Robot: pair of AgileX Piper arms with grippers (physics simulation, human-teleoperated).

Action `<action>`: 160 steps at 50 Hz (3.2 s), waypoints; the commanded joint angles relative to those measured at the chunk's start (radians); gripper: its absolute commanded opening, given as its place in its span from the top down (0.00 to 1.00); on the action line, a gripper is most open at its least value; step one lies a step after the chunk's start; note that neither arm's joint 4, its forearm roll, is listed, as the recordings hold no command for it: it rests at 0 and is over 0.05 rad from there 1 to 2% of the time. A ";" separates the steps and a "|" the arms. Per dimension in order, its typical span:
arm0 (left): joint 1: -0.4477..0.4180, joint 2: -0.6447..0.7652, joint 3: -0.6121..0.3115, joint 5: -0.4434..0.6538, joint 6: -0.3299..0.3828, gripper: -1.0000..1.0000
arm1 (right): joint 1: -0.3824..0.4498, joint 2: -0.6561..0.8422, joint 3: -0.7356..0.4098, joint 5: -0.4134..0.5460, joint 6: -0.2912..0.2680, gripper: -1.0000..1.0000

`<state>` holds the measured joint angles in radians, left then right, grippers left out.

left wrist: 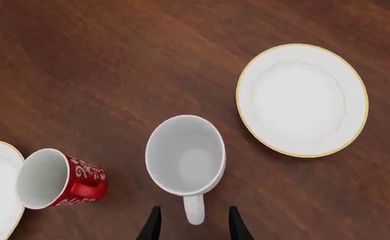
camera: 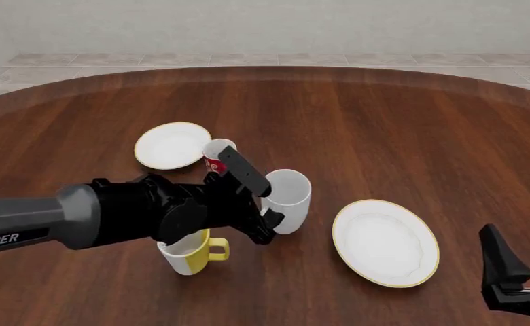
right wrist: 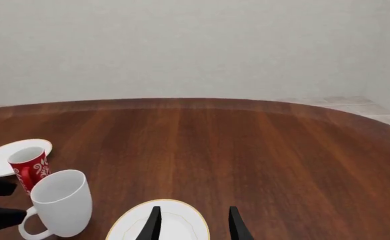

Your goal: Put the white mug on the left plate.

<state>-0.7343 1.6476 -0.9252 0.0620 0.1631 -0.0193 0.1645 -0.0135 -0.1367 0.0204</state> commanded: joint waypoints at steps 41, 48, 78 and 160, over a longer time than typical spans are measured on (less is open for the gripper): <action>0.011 0.085 -0.005 -0.055 0.000 0.00 | 0.000 0.021 -0.004 -0.013 -0.001 0.00; 0.008 0.090 -0.003 -0.061 0.000 0.00 | 0.000 0.025 -0.004 -0.017 -0.001 0.00; 0.018 0.108 0.006 -0.080 -0.003 0.00 | 0.001 0.016 -0.005 -0.006 -0.004 0.00; 0.037 0.108 0.030 -0.116 0.045 1.00 | 0.000 0.009 -0.002 -0.004 -0.005 0.00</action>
<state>-0.6964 1.7711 -0.8899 -0.0629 0.2002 -0.0189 0.1790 -0.0133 -0.1469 0.0152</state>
